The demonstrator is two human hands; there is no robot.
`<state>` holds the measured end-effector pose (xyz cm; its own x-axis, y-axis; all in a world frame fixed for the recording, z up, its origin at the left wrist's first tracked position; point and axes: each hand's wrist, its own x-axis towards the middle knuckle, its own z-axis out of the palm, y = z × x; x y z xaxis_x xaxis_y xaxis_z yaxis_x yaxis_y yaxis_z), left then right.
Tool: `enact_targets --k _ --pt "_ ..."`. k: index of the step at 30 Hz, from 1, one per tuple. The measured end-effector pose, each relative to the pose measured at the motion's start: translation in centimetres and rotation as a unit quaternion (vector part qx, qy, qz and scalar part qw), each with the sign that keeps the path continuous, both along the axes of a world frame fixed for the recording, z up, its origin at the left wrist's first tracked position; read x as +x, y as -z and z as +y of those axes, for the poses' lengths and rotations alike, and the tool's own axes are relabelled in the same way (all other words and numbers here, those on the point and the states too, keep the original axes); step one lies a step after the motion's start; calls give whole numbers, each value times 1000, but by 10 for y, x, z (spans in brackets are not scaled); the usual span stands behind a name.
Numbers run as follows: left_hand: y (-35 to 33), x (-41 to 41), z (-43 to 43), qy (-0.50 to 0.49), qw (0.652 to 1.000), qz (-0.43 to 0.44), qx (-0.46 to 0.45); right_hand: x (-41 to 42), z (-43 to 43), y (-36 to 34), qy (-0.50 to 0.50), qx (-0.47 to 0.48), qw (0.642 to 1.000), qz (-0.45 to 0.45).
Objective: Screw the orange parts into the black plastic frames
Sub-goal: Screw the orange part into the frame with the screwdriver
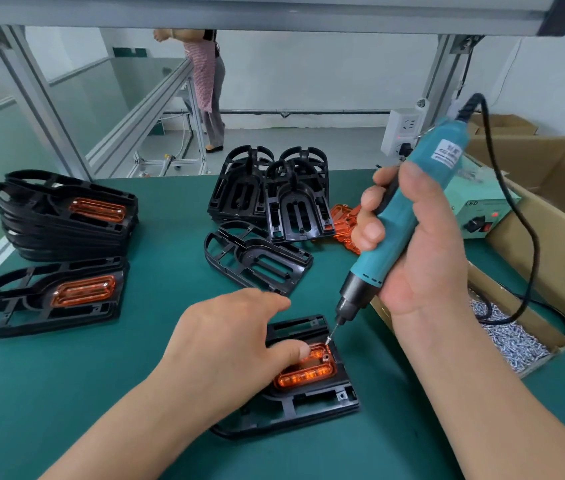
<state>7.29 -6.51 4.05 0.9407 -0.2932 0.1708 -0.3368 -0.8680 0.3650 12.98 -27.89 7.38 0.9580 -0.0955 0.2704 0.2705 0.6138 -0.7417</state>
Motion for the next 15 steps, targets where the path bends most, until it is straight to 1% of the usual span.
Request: enact_targets --k 3,8,15 --pt "0 -1 -3 6 998 -6 56 1 3 3 -14 -39 999 5" --pt "-3 -2 -7 -2 994 3 107 0 7 5 -34 -68 997 -10" --pt "-2 -1 -8 -5 993 2 118 -3 12 5 -37 -92 995 -17"
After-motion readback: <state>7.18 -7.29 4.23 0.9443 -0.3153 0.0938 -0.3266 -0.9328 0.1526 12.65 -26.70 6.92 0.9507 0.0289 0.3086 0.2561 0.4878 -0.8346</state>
